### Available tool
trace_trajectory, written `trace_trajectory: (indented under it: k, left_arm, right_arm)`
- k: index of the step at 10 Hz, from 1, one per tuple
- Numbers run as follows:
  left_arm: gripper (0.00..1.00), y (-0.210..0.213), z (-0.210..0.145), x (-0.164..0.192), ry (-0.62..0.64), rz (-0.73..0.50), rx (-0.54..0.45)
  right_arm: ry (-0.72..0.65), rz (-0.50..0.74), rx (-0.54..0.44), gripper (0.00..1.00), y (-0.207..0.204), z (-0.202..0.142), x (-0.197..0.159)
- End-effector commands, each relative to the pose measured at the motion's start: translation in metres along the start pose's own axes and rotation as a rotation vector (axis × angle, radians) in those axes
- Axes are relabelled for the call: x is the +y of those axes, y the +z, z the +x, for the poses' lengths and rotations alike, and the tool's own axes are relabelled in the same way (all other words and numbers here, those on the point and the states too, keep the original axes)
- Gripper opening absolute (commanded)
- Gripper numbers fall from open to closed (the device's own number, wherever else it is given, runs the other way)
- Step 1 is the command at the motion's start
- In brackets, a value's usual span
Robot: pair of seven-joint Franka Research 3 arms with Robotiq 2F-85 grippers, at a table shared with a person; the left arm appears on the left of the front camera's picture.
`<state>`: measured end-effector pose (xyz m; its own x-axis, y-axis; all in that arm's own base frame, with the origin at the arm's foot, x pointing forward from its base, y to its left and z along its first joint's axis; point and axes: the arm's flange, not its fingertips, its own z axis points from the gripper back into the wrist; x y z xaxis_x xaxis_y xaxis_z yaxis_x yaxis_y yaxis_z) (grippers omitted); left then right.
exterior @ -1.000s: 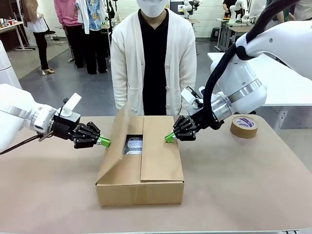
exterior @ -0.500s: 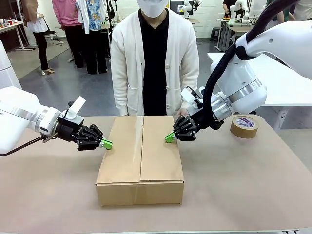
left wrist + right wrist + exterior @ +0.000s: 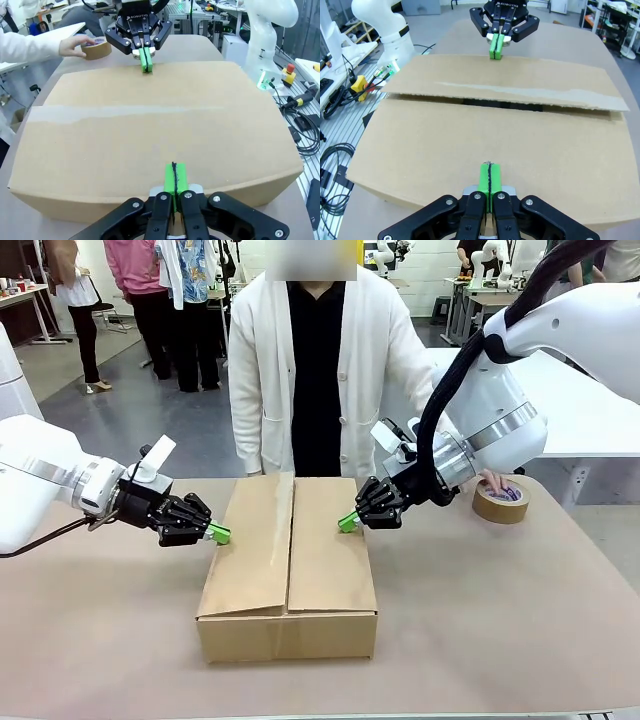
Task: Wrap the clocks to prevent damage.
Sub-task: Push the left (or right) flap of the Package Box to close it, then after the human seals the box with tape, release both hands from the side flaps of the Package Box.
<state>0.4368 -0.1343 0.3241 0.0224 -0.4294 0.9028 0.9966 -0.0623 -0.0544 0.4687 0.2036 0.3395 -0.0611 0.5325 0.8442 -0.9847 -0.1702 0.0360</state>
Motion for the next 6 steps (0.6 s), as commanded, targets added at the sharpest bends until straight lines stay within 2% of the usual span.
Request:
trace_trajectory:
  k: [1,6]
  left_arm:
    - [0.0,-0.0016,-0.003,-0.0003,0.006,0.004,0.006]
    - [0.0,-0.0016,-0.003,-0.0003,0.006,0.004,0.006]
  right_arm:
    - [-0.014,-0.002,0.003,0.01,-0.0034,-0.0037,-0.0007]
    - [-0.014,-0.002,0.003,0.01,-0.0034,-0.0037,-0.0007]
